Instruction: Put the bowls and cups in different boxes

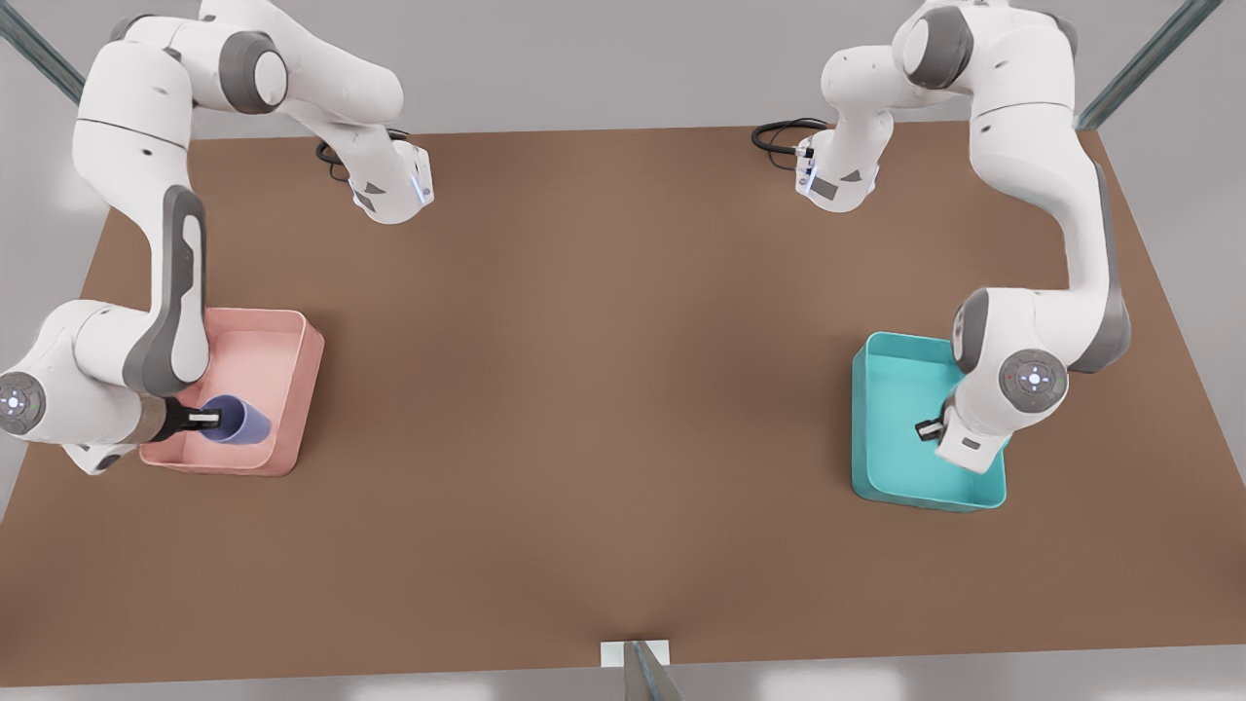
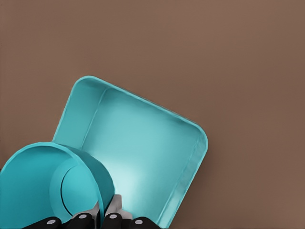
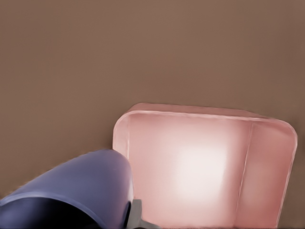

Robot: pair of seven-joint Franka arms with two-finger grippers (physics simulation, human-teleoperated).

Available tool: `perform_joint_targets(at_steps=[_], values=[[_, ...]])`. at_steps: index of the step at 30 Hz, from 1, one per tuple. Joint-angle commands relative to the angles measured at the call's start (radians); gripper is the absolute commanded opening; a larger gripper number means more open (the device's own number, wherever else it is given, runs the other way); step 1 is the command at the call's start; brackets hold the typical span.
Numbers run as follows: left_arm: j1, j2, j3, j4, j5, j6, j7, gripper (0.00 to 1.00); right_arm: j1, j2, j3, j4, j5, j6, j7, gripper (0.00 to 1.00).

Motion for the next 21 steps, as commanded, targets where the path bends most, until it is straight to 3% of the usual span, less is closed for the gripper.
perform_joint_targets(at_steps=[1, 8, 14, 15, 16, 17, 19, 21], values=[[0.022, 0.008, 0.018, -0.054, -0.007, 0.158, -0.085, 0.21, -0.044, -0.005, 0.0, -0.011, -0.019, -0.033, -0.545, 0.21], [0.016, 0.051, 0.019, -0.255, -0.002, 0.32, -0.082, 0.21, -0.079, 0.121, 0.0, -0.053, -0.007, 0.246, -0.576, 0.21], [0.022, 0.108, 0.019, -0.275, -0.001, 0.36, -0.082, 0.21, -0.078, 0.197, 0.003, -0.047, -0.005, 0.355, -0.574, 0.21], [0.022, 0.108, 0.019, -0.273, -0.001, 0.36, -0.081, 0.9, -0.078, 0.199, 0.003, -0.051, -0.004, 0.355, -0.574, 0.21], [0.02, 0.101, 0.018, -0.273, 0.002, 0.354, -0.082, 1.0, -0.078, 0.213, 0.004, -0.051, 0.007, 0.355, -0.574, 0.54], [0.017, 0.091, 0.018, -0.269, 0.002, 0.346, -0.082, 1.0, -0.078, 0.22, 0.004, -0.053, 0.019, 0.355, -0.574, 1.0], [0.008, -0.01, 0.016, -0.233, -0.004, 0.199, -0.081, 1.0, -0.078, 0.219, 0.006, -0.053, 0.021, 0.349, -0.599, 1.0], [-0.013, -0.098, 0.014, -0.037, -0.134, -0.132, -0.038, 1.0, -0.075, 0.191, 0.009, -0.053, 0.021, 0.309, -0.599, 1.0]])
